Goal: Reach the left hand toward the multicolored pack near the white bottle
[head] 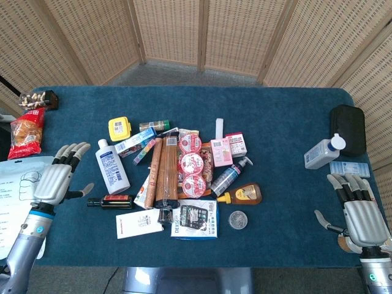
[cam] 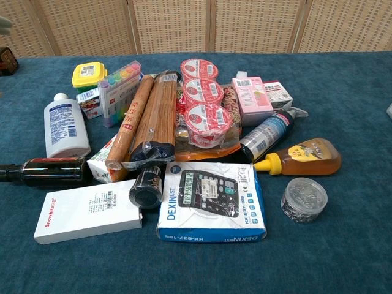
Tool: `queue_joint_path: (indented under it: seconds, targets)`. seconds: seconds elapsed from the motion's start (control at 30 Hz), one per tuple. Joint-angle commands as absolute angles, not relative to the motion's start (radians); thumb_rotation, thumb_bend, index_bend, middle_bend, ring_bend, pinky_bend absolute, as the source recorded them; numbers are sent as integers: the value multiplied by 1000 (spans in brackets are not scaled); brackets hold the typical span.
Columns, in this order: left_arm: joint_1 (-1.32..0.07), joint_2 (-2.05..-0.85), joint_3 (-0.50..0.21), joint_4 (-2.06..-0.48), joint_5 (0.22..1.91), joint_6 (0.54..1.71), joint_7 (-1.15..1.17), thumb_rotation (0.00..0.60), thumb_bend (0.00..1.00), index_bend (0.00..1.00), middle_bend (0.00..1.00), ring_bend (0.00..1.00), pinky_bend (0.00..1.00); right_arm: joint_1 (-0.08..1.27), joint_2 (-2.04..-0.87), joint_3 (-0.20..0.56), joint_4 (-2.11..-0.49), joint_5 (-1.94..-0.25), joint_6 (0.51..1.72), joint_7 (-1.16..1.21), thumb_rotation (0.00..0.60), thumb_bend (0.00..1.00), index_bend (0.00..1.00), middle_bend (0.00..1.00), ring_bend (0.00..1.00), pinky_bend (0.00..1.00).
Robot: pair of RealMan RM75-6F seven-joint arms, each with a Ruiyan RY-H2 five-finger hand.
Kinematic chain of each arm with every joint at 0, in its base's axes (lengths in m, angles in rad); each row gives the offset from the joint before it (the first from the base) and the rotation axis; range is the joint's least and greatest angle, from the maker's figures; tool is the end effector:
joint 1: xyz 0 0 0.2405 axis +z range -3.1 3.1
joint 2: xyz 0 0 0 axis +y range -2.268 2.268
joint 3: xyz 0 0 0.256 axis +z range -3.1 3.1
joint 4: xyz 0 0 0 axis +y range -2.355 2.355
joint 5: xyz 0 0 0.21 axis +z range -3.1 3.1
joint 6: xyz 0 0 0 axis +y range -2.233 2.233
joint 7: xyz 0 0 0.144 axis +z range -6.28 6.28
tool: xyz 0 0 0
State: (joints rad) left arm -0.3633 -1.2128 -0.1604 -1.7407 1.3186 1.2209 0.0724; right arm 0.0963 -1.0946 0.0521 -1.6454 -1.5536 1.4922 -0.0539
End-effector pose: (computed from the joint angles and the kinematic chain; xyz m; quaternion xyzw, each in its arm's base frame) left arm -0.2317 0.2711 0.1045 -0.6190 -0.4393 -0.4358 0.4837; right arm -0.2964 -0.1842 0.1620 0.6191 -0.3555 0.3924 0.5800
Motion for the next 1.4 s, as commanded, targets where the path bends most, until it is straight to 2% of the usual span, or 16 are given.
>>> queue_joint_path:
  seconds: [0.03, 0.6, 0.7, 0.8, 0.83, 0.9, 1.03, 1.1, 1.17, 1.23, 1.4]
  targets:
    - [-421, -1300, -192, -1684, 1284, 1178, 95, 600, 304, 0, 0, 5, 0, 93, -1090, 52, -1648, -1547, 1492, -54, 309, 344, 0, 133, 0, 0]
    - [-615, -1664, -258, -1302, 1210, 1058, 84, 600, 309, 0, 0, 52, 0, 52, -1052, 55, -1667, -1500, 1519, -39, 303, 343, 0, 133, 0, 0]
    - [-644, -1737, -271, -1201, 1205, 1045, 48, 600, 372, 0, 0, 62, 0, 46, -1045, 56, -1671, -1490, 1520, -37, 301, 343, 0, 135, 0, 0]
    - [-686, -1819, -282, -1089, 1207, 1026, 22, 600, 503, 0, 1, 121, 10, 43, -1036, 57, -1682, -1484, 1517, -34, 297, 344, 0, 149, 0, 0]
    - [-698, -1843, -286, -1061, 1208, 1022, 16, 600, 540, 3, 11, 147, 40, 42, -1033, 57, -1685, -1483, 1517, -32, 296, 344, 0, 152, 0, 0]
    - [-724, -1898, -295, -995, 1223, 1035, -6, 600, 601, 32, 56, 234, 164, 38, -1028, 55, -1693, -1485, 1521, -34, 297, 343, 0, 153, 0, 0]
    - [-748, -1987, -335, -898, 1245, 1107, -105, 600, 748, 272, 354, 609, 571, 23, -1017, 51, -1705, -1483, 1534, -37, 296, 344, 0, 155, 0, 0]
    - [-760, -2012, -344, -853, 1252, 1126, -124, 600, 814, 375, 446, 721, 698, 14, -1009, 50, -1712, -1480, 1543, -34, 296, 343, 0, 157, 0, 0]
    - [-767, -2024, -354, -827, 1253, 1137, -142, 600, 863, 435, 501, 784, 783, 7, -1003, 50, -1718, -1478, 1551, -28, 296, 343, 0, 159, 0, 0]
    - [-766, -2026, -364, -823, 1252, 1152, -167, 600, 891, 469, 534, 811, 824, 2, -1000, 49, -1721, -1479, 1556, -25, 296, 342, 0, 160, 0, 0]
    - [-746, -1976, -380, -878, 1262, 1197, -206, 600, 897, 508, 572, 833, 856, 3, -1003, 48, -1727, -1487, 1552, -28, 294, 343, 0, 159, 0, 0]
